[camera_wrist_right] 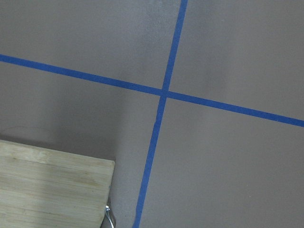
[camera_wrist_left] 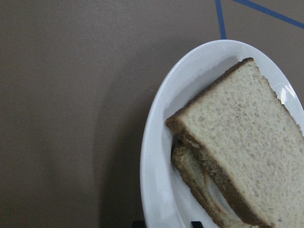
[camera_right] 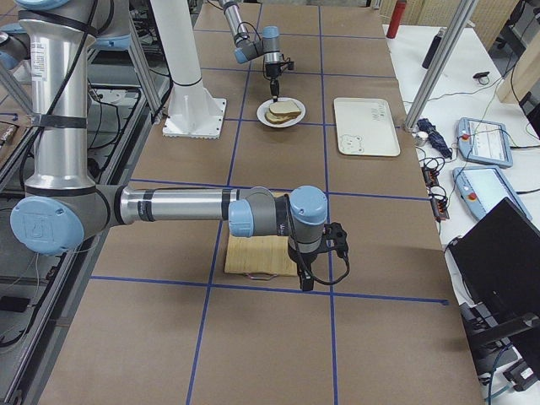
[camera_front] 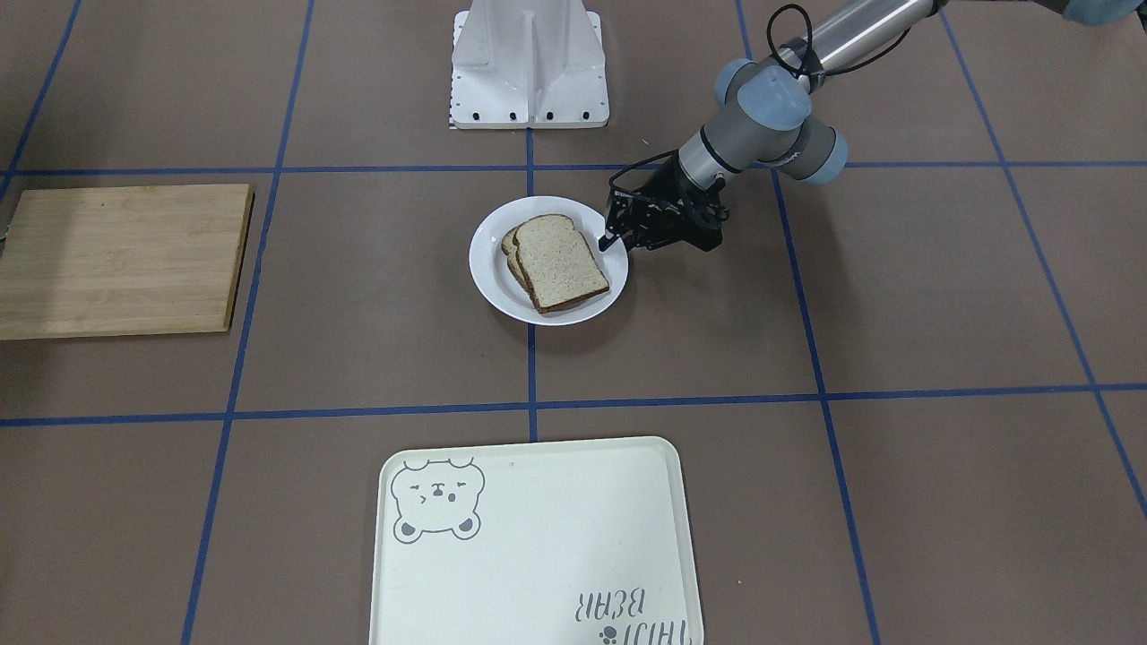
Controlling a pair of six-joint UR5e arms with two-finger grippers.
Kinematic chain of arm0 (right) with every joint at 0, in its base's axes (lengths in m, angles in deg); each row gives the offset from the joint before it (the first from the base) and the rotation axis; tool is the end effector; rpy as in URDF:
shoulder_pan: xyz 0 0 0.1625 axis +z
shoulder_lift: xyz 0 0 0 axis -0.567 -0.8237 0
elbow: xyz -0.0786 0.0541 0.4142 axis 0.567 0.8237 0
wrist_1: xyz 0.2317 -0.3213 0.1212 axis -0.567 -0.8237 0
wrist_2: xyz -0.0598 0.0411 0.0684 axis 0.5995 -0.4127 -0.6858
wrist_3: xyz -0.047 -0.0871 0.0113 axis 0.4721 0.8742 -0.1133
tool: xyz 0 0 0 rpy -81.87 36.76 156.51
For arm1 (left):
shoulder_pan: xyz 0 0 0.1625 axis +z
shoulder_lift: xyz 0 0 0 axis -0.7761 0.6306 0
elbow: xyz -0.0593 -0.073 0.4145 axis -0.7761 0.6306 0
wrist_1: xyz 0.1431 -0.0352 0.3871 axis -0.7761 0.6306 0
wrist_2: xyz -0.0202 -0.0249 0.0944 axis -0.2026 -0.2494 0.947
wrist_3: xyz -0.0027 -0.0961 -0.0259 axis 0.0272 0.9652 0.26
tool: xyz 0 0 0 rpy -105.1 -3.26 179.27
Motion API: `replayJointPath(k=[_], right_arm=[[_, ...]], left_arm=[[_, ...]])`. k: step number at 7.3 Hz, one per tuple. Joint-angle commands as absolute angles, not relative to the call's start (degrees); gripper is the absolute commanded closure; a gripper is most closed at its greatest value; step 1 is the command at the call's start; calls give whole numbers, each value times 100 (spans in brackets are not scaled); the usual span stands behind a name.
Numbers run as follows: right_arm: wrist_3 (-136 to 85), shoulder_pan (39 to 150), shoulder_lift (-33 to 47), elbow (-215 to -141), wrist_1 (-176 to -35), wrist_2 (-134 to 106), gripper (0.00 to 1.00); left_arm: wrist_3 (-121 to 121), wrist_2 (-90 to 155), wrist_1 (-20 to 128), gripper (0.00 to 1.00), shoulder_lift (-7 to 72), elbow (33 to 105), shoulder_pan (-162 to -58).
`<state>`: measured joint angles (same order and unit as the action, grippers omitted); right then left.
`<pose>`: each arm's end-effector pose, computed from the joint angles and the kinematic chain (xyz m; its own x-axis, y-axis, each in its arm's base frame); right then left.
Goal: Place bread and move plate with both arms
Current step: 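Grip the plate rim with the left gripper and tilt it up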
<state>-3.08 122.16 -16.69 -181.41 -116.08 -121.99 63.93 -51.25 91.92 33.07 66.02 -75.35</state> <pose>0.0484 -0.4729 0.6337 0.7432 -0.1999 0.6385 0.1228 0.9789 0.1634 0.5277 -0.3575 0.3520 0.1521 0.1406 -0.9783 0.1342 0.9777 0.1614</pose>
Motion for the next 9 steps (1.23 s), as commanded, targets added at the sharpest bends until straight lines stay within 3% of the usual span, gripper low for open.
replayJointPath(k=[1,6,9], right_arm=[[-308,12217,-1658,-18148,-11607,-12156,0],[-308,12199,-1649,-18157,-11581,-12148,0],[-308,12190,-1649,-18148,-11572,-12139,0]], left_arm=[[6392,-5154,9643,100,3301,6647,-7534],[7006,-5409,9671,100,3283,6789,-7630],[9283,-5392,10467,100,3292,6780,-7727]])
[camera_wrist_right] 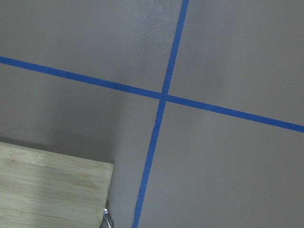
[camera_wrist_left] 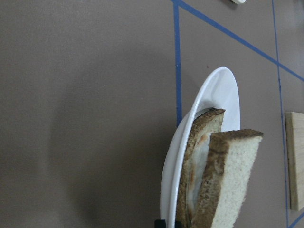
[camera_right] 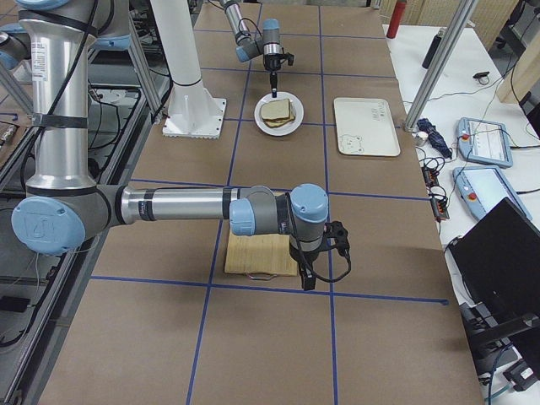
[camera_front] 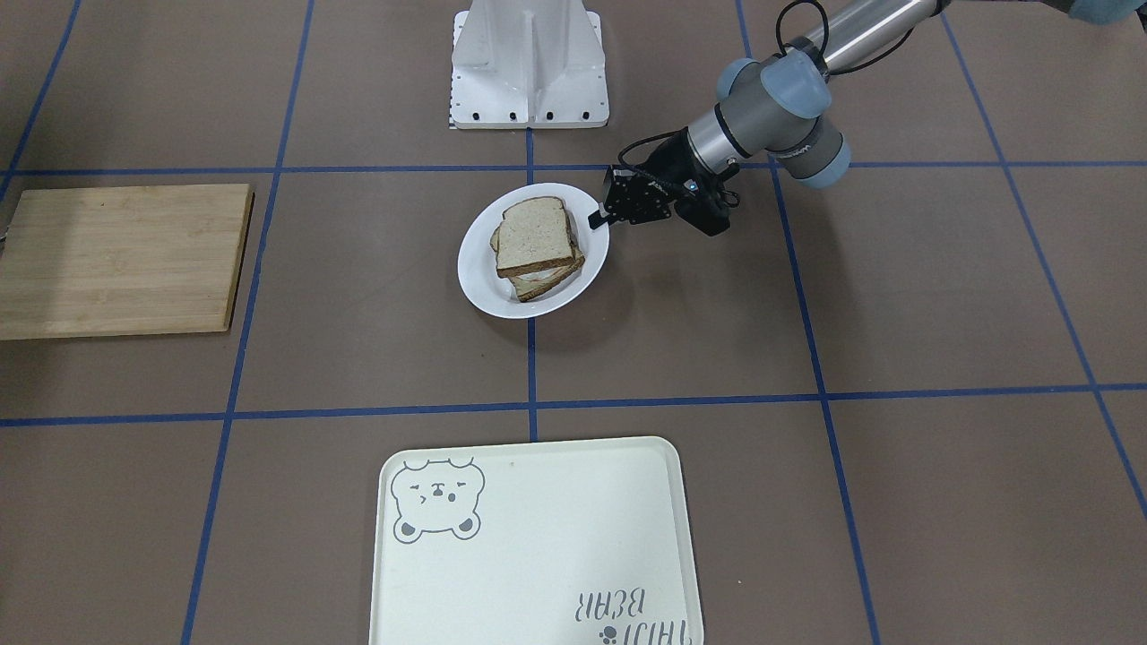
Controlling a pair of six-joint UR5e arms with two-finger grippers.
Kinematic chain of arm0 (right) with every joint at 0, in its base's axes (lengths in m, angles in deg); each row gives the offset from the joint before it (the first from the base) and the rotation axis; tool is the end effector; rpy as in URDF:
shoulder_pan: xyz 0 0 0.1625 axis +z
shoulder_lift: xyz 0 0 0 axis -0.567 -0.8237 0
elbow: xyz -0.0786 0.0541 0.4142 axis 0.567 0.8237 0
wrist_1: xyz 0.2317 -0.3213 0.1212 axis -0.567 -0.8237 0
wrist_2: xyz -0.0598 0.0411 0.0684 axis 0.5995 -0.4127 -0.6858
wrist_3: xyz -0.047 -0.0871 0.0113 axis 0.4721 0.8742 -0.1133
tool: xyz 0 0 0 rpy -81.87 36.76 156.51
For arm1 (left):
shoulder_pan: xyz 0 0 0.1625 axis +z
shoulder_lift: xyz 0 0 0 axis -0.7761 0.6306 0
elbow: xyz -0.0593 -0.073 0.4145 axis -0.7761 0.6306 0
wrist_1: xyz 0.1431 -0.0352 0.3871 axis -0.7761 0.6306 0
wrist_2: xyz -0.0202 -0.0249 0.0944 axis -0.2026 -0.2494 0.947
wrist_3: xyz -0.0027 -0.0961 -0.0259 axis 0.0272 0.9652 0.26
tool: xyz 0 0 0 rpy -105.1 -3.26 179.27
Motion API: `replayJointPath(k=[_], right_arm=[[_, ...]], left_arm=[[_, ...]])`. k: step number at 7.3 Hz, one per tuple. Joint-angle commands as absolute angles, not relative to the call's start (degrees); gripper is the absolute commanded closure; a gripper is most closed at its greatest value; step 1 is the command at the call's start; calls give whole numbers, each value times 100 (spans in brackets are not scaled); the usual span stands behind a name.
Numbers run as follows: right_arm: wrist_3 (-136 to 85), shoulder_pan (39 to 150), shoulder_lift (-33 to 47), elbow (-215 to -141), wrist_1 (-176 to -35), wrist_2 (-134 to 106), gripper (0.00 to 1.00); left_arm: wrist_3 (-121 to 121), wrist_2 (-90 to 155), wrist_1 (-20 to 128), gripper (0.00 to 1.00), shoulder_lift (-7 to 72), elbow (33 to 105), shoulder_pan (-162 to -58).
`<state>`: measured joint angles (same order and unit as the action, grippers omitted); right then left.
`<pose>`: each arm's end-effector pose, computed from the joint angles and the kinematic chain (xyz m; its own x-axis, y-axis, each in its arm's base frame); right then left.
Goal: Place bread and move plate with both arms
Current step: 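Grip the plate rim with the left gripper and tilt it up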
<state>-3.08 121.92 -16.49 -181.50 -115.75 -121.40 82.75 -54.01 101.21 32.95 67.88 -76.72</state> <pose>0.0471 -0.4753 0.6313 0.7488 -0.2094 0.6289 0.1276 0.9766 0.1732 0.4989 -0.3552 0.3220 -0.0688 -0.1028 -0.9923 0.1281 0.9855 -0.1110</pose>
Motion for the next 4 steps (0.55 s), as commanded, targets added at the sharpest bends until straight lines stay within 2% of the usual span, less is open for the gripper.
replayJointPath(k=[1,4], right_arm=[[-308,12190,-1649,-18140,-11537,-12139,0],[-308,12182,-1658,-18131,-11528,-12139,0]], left_arm=[[9832,-5340,10758,100,3309,6745,-7753],[10660,-4148,10945,100,3458,6710,-7744]])
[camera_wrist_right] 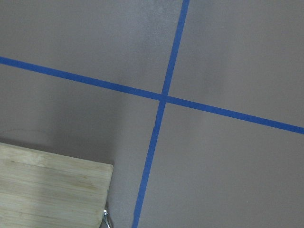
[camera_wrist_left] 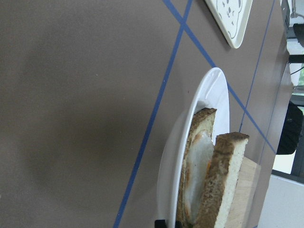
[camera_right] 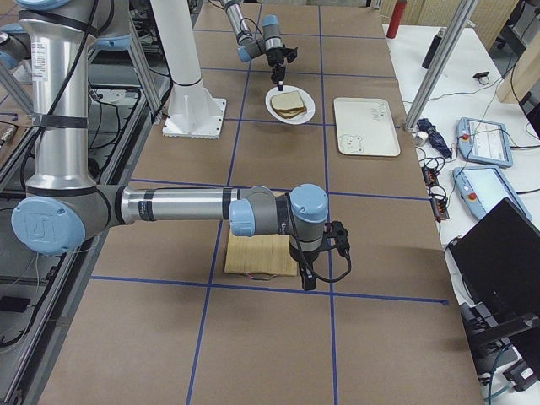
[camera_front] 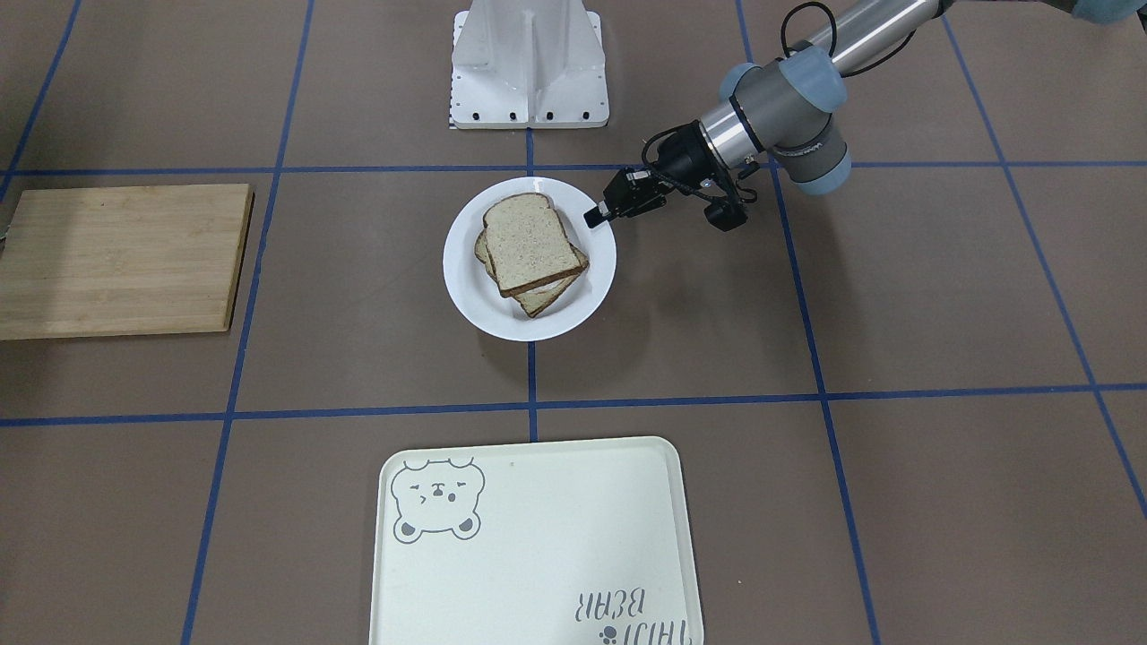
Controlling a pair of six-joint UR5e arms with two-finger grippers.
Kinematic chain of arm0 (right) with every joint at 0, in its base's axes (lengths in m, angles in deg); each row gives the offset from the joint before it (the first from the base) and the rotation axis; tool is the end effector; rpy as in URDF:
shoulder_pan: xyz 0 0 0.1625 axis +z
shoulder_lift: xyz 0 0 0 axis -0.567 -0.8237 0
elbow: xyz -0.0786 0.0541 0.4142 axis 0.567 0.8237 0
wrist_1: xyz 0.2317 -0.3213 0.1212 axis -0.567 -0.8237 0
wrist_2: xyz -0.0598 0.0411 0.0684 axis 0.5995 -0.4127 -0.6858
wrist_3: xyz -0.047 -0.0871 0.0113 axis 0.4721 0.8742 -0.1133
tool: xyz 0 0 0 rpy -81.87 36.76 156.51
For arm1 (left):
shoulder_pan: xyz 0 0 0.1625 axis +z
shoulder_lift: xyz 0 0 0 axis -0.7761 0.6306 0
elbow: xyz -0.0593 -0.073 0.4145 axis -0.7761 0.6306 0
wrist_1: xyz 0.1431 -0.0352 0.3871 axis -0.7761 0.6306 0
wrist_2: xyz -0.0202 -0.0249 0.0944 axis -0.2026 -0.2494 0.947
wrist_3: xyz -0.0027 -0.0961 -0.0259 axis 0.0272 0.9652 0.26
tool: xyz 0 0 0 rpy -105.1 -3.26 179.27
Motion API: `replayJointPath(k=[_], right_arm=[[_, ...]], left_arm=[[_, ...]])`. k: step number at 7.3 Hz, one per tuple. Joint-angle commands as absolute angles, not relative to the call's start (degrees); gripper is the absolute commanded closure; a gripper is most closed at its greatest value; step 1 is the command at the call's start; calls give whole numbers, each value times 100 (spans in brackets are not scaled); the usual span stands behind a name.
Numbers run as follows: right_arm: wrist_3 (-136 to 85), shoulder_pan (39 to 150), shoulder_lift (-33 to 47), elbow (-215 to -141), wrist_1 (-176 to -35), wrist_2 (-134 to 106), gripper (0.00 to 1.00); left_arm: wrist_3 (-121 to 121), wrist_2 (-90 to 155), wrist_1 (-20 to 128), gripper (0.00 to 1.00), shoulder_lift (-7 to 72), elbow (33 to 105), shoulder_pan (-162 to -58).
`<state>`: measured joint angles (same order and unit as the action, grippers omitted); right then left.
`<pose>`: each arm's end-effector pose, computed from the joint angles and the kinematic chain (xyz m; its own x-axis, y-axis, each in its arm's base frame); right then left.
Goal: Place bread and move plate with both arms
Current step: 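Carry the plate with the left gripper onto the cream tray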
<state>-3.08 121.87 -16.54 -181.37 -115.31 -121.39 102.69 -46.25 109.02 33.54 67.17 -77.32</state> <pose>0.0467 -0.4753 0.6320 0.7486 -0.2128 0.6280 0.1284 0.9757 0.1776 0.4828 -0.3689 0.3097 -0.2807 -0.3652 -0.8876 0.1712 0.8909 -0.4207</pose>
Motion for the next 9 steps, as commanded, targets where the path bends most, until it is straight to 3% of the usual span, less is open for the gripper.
replayJointPath(k=[1,2,5,7,9], right_arm=[[-308,12173,-1649,-18122,-11528,-12139,0],[-308,12173,-1649,-18113,-11537,-12139,0],[-308,12173,-1658,-18070,-11528,-12139,0],[-317,12173,-1658,-18052,-11528,-12139,0],[-325,12173,-1649,-18052,-11528,-12139,0]], left_arm=[[10811,-3526,10936,100,3598,6658,-7745],[11065,-2998,10901,100,3730,6535,-7832],[11690,-2107,10718,100,4677,5229,-8227],[11937,-1833,9623,100,5065,5076,-8342],[12026,-1648,9066,100,5827,4210,-8334]])
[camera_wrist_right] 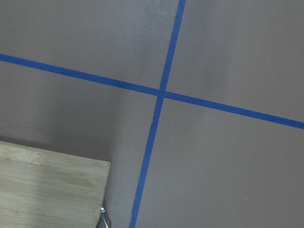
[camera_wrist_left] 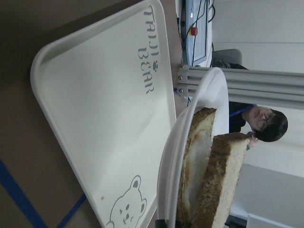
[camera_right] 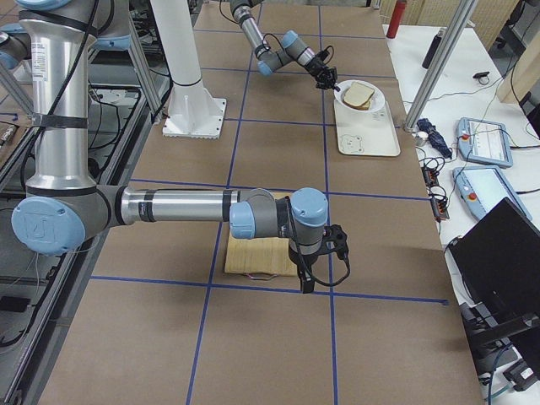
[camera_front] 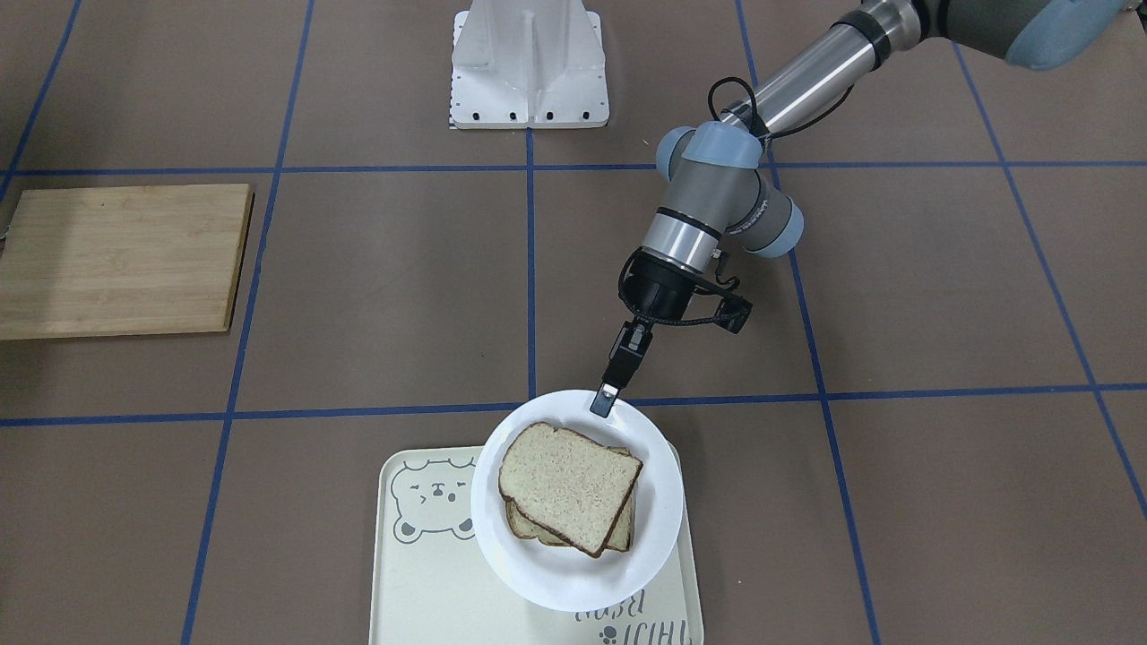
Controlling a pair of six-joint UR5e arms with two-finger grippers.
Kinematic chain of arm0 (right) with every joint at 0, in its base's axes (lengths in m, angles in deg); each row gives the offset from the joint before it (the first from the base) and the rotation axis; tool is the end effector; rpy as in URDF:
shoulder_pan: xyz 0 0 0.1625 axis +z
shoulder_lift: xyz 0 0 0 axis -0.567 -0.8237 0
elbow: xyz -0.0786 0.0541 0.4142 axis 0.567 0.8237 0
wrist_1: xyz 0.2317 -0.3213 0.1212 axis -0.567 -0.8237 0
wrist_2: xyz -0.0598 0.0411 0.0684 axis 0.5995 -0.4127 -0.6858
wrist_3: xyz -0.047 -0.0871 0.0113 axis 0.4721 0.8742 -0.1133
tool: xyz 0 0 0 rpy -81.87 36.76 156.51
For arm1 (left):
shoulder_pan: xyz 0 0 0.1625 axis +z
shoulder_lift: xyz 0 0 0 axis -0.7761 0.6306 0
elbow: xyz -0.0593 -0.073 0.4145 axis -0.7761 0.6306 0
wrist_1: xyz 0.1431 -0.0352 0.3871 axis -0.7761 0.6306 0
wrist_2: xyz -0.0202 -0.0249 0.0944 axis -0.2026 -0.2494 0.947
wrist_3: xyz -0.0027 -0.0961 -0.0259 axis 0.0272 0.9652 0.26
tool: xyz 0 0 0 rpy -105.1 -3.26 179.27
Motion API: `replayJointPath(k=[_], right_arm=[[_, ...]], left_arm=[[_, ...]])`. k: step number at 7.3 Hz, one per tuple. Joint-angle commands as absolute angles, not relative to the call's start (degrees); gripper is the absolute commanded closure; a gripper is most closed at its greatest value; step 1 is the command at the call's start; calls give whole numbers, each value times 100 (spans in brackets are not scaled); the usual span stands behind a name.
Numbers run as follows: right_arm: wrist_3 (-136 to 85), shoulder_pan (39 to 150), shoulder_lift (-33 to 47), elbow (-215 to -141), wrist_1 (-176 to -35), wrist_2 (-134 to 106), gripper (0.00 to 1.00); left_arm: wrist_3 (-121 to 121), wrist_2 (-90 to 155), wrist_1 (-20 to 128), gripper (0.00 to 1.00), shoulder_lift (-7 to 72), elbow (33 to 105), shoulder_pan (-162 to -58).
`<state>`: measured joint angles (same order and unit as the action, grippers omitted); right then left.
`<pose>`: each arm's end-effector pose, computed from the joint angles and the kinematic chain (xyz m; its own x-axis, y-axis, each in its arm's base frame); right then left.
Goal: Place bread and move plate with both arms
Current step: 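Carry the plate with the left gripper onto the cream tray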
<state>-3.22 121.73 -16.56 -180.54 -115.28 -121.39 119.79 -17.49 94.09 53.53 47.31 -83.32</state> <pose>0.0456 -0.4746 0.6394 0.7488 -0.2033 0.6309 0.1291 0.9783 0.1620 0.5419 -0.5394 0.2567 -0.5029 -0.4673 -0.7271 0.5930 0.4256 -0.6836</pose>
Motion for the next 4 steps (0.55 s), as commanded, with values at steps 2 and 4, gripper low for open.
replayJointPath(k=[2,4], right_arm=[[-334,12164,-1649,-18043,-11528,-12139,0],[-334,12138,-1640,-17999,-11528,-12139,0]], left_arm=[[12026,-1656,9047,100,6130,3626,-8325],[12008,-1691,9020,55,6297,3397,-8307]])
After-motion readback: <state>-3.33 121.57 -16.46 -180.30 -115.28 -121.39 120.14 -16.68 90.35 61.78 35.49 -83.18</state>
